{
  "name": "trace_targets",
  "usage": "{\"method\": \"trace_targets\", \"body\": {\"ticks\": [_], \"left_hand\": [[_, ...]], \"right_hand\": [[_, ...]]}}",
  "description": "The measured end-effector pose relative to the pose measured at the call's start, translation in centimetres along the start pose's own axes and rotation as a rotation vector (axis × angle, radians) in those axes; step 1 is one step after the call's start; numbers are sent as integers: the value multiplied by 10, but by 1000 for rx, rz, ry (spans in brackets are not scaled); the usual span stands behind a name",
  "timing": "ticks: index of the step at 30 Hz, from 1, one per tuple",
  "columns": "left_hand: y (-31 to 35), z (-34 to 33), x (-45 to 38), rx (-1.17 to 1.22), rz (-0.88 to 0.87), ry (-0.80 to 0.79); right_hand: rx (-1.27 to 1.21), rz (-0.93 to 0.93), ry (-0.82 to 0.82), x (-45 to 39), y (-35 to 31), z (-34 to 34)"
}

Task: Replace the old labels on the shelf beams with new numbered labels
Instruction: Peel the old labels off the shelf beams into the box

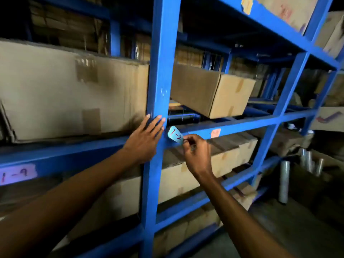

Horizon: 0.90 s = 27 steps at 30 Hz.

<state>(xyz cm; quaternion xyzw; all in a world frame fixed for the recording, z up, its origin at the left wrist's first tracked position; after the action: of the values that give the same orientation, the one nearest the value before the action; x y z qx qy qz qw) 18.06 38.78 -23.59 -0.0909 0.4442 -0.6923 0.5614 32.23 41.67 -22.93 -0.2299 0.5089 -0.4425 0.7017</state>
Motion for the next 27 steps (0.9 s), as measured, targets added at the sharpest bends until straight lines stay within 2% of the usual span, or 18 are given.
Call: {"method": "trace_targets", "body": {"ticks": [5,9,14,16,19,27], "left_hand": [[64,-49,28,-49,-26,-123],[116,-92,62,-36,-44,-278],[158,-126,89,51,-49,-399],[170,-134,95,94,-51,-443],[180,-144,101,34,-57,-466],[187,-152,98,30,-71,-416]], "right_hand": [[-27,-229,-91,55,107,-31],[57,-451,-302,129,206,-81],[130,-739,-524,224,303,-122],[191,-824,-612,257,328,-130],[186,-932,-716,289,339,-134],[263,-1064,-856,328,376,-139]]}}
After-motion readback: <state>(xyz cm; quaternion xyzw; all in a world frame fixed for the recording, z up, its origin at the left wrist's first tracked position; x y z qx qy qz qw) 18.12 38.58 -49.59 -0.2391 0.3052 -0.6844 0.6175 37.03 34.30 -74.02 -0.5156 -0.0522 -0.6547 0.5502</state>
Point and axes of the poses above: each hand's wrist, its own x-axis away from the middle knuckle, its own z-axis out of the back of the hand, y = z × x, the point moved 9 cm from there along -x, towards the middle knuckle, and after that the axes turned 10 degrees about -z, right-handed, at the moved point
